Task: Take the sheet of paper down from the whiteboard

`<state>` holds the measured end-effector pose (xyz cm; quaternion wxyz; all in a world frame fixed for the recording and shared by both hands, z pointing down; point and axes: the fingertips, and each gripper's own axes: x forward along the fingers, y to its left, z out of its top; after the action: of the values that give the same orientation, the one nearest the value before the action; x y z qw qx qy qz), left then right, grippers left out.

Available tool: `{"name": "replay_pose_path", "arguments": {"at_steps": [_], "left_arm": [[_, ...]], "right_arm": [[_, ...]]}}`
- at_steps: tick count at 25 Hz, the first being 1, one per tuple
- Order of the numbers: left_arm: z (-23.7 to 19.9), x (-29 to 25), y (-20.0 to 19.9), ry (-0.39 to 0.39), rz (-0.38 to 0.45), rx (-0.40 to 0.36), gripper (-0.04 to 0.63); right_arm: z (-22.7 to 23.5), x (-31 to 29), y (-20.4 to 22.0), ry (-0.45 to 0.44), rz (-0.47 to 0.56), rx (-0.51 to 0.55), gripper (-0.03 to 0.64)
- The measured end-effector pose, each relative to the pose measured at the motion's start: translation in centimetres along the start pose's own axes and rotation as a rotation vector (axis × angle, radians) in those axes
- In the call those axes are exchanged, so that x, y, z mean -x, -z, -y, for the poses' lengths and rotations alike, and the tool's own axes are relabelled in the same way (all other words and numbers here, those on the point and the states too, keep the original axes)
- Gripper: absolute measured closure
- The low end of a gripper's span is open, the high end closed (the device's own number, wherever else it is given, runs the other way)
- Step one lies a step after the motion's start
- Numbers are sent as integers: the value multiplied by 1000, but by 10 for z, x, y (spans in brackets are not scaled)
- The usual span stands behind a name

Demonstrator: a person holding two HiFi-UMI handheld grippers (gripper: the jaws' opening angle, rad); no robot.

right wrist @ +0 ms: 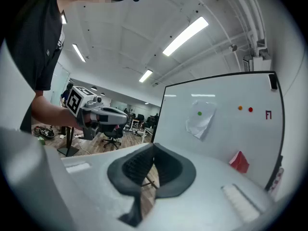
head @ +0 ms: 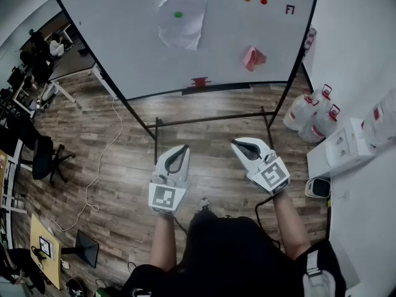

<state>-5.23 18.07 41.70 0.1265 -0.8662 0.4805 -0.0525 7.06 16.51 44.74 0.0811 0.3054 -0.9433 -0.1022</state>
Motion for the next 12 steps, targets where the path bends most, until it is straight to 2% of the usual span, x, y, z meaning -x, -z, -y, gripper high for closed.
{"name": "replay_pose_path", "arguments": {"at_steps": [12], "left_arm": [[-2,-6,1,-5,-2,-3,584]], "right_arm": [[8,-2,2,8,9,-19,613]]}}
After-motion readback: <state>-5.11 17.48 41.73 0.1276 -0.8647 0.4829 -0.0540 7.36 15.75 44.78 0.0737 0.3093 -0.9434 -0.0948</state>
